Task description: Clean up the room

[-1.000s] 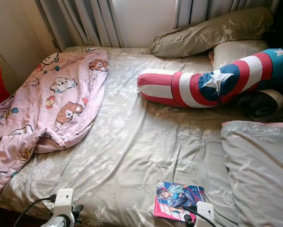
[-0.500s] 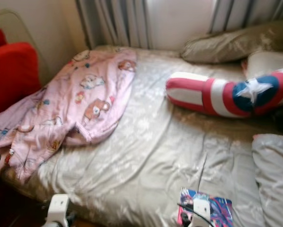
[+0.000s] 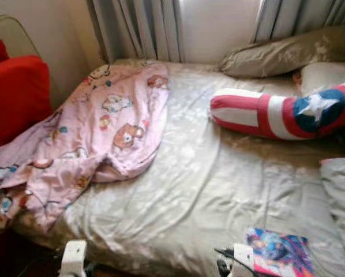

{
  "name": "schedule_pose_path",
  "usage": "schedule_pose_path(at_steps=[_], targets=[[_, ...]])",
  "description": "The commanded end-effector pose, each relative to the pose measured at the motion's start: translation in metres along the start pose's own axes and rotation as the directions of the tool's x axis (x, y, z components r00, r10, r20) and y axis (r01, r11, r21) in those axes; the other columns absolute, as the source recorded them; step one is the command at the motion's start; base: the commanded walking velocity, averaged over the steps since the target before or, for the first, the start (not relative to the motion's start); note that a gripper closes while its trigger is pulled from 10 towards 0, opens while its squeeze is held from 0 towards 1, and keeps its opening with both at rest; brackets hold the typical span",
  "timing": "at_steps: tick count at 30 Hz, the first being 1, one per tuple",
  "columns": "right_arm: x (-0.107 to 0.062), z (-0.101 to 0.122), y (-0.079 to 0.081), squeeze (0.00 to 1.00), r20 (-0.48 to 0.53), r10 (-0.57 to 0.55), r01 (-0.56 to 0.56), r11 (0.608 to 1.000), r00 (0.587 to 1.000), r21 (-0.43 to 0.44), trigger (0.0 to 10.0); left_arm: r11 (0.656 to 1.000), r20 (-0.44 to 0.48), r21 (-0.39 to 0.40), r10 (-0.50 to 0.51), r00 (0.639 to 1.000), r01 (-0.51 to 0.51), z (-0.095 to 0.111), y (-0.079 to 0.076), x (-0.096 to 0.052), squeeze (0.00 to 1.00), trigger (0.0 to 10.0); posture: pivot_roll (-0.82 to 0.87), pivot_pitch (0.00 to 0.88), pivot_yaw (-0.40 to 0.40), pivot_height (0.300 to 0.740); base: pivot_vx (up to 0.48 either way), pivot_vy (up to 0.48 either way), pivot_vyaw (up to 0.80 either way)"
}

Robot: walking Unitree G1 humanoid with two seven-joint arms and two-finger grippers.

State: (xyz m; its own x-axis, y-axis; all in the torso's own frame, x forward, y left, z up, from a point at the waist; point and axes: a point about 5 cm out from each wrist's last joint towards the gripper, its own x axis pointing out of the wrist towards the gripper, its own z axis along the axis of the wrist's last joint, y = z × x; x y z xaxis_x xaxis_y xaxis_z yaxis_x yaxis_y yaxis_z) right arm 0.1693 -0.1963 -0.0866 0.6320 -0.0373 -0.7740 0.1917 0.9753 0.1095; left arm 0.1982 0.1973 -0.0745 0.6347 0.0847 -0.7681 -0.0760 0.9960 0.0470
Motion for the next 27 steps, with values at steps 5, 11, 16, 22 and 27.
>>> schedule_pose_path(at_steps=[5, 11, 16, 22, 27], targets=[[-0.002, -0.007, -0.006, 0.0, -0.03, -0.017, 0.017, 1.0, 0.999, 0.006, 10.0, 1.0, -0.015, 0.017, -0.004, 1.0, 0.004, -0.004, -0.006, 0.0, 0.0, 10.0, 0.02, 0.098, 0.054, 0.74, 0.0, 0.48, 0.0], [-0.002, -0.007, -0.006, 0.0, -0.032, -0.018, 0.018, 1.0, 0.999, 0.003, 10.0, 1.0, -0.017, 0.008, 0.015, 1.0, -0.015, -0.015, 0.012, -0.005, 0.0, 10.0, 0.02, 0.103, 0.052, 0.74, 0.0, 0.48, 0.0], [-0.002, -0.007, -0.006, 0.0, -0.032, -0.018, 0.018, 1.0, 0.999, 0.005, 10.0, 1.0, -0.014, 0.0, 0.029, 0.999, -0.029, -0.016, 0.028, -0.007, 0.0, 10.0, 0.02, 0.105, 0.052, 0.74, 0.0, 0.48, 0.0], [-0.002, -0.007, -0.005, 0.0, -0.033, -0.01, 0.01, 1.0, 0.999, 0.004, 10.0, 0.999, -0.016, -0.006, 0.04, 0.999, -0.04, -0.012, 0.037, -0.007, 0.0, 10.0, 0.02, 0.105, 0.051, 0.74, 0.0, 0.48, 0.0], [-0.002, -0.007, -0.005, 0.0, -0.034, -0.01, 0.01, 1.0, 0.999, 0.001, 10.0, 0.999, -0.024, -0.008, 0.038, 0.999, -0.039, -0.013, 0.033, -0.007, 0.0, 10.0, 0.02, 0.102, 0.051, 0.74, 0.0, 0.48, 0.0]])
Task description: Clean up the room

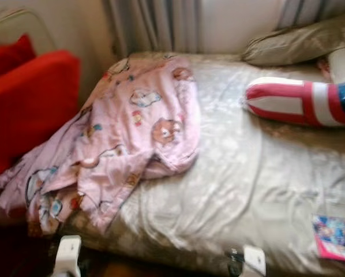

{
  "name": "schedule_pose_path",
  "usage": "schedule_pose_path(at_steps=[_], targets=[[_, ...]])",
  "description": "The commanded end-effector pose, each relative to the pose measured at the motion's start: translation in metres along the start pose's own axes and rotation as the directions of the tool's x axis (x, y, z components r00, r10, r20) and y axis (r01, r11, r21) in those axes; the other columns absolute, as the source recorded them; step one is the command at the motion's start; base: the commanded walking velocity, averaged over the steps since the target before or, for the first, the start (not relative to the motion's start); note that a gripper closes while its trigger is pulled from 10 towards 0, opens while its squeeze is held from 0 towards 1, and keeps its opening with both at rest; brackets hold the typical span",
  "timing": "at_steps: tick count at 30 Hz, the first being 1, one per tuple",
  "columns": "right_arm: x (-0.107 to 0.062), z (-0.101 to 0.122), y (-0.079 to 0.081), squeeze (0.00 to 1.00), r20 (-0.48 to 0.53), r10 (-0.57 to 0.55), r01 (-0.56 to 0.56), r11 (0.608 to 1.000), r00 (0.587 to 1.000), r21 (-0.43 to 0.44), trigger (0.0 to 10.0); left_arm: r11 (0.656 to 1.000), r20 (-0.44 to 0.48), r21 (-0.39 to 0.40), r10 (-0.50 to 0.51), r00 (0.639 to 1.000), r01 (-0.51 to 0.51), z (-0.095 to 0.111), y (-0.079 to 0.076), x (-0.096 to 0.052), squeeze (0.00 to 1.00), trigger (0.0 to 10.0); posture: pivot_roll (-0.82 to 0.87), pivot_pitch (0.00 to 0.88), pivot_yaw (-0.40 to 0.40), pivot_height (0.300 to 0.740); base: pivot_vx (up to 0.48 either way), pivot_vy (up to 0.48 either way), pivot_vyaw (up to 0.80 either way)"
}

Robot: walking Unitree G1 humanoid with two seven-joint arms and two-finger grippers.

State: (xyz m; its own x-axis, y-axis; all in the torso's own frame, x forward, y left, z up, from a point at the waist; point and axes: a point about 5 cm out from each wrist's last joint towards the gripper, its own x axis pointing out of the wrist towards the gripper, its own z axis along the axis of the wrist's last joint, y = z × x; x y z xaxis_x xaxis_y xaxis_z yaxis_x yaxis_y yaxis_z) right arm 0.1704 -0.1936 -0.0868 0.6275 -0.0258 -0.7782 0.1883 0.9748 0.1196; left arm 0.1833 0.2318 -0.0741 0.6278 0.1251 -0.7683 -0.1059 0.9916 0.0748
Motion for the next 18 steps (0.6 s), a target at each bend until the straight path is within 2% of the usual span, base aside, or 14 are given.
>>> schedule_pose_path(at_steps=[1, 7, 18], targets=[[-0.003, -0.007, -0.008, 0.0, -0.027, -0.02, 0.02, 1.0, 0.999, -0.005, 10.0, 1.0, -0.022, -0.003, -0.003, 1.0, 0.003, -0.003, -0.003, 0.0, 0.0, 10.0, 0.02, 0.101, 0.05, 0.74, 0.0, 0.48, 0.0], [-0.003, -0.008, -0.009, 0.0, -0.03, -0.024, 0.024, 1.0, 0.999, -0.01, 10.0, 1.0, -0.031, -0.005, -0.013, 0.999, 0.013, -0.005, -0.013, 0.001, 0.0, 10.0, 0.03, 0.099, 0.049, 0.74, 0.0, 0.48, 0.0], [-0.004, -0.009, -0.009, 0.0, -0.032, -0.023, 0.022, 1.0, 0.999, -0.015, 10.0, 1.0, -0.026, -0.003, -0.018, 1.0, 0.017, 0.0, -0.017, 0.002, 0.0, 10.0, 0.02, 0.079, 0.051, 0.74, 0.0, 0.48, 0.0]])
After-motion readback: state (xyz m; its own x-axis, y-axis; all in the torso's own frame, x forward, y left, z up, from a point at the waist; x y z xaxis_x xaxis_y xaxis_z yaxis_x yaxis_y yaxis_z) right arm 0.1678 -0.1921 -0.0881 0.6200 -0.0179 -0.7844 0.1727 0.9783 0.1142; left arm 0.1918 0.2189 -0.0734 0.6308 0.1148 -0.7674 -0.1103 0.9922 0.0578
